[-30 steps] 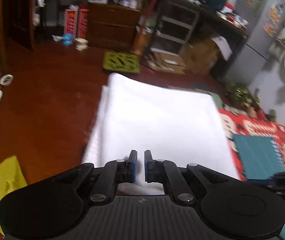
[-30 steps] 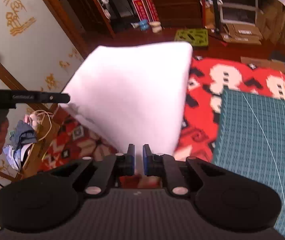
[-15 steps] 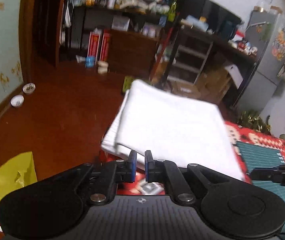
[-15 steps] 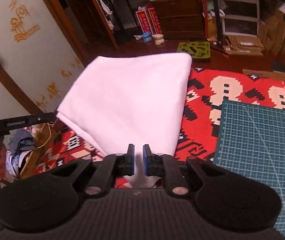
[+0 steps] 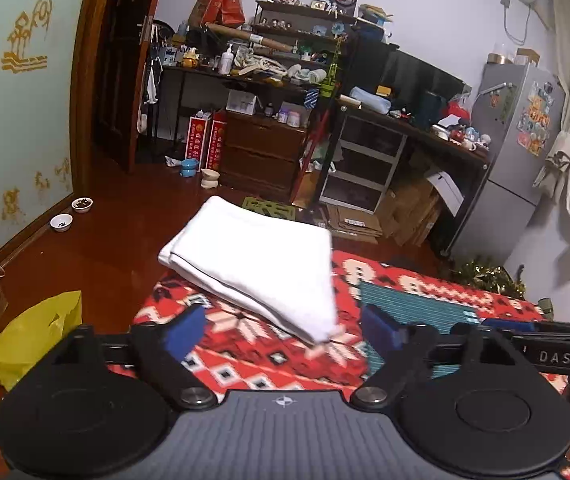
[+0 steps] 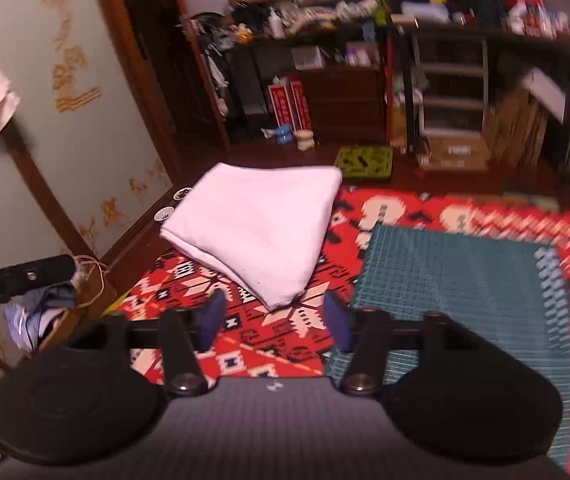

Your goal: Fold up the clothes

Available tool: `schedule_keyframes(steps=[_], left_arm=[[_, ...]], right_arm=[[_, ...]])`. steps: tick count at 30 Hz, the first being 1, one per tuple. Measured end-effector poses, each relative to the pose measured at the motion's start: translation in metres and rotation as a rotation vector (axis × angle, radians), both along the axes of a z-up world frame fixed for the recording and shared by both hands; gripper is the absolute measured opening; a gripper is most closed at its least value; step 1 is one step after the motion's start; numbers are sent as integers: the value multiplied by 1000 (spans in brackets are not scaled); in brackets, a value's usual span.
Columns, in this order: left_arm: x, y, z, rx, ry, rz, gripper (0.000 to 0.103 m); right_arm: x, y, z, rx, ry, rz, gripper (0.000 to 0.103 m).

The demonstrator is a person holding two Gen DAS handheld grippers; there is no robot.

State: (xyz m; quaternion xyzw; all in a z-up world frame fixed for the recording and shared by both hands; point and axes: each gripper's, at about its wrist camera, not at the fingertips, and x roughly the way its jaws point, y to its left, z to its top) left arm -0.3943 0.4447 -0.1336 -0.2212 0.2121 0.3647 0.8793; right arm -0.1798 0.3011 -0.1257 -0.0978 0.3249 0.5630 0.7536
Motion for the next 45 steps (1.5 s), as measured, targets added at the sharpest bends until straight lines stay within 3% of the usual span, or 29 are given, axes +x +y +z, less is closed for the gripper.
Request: schedule_keyframes(steps=[3, 10, 17, 19, 25, 30, 34, 38, 45], left_arm=[[0, -27, 8, -19, 13, 16, 98], [0, -75, 16, 10, 84, 44, 98], [-5, -106, 22, 3, 151, 109, 98], [-7, -111, 25, 15, 202, 127, 98], [-19, -124, 40, 56, 257, 160, 96], [-26, -126, 52, 33, 263, 106, 97], [-35, -131, 63, 21, 221, 164, 97], [-36, -136, 75, -1, 195, 158, 98], [-32, -146, 80, 11, 261, 191, 103]], right_arm=[[-13, -31, 22, 7, -46, 28, 86], [-26, -84, 40, 55, -47, 37, 102], [-24, -110, 57, 33, -7, 13, 102], [-31, -113, 61, 16, -33, 4, 103], [-54, -122, 75, -38, -132, -36, 103], [-73, -132, 90, -36, -206, -49, 103], [-80, -141, 110, -52, -227, -59, 103], [-84, -147, 124, -89, -204, -40, 103], [-92, -161, 140, -115, -210, -68, 103]])
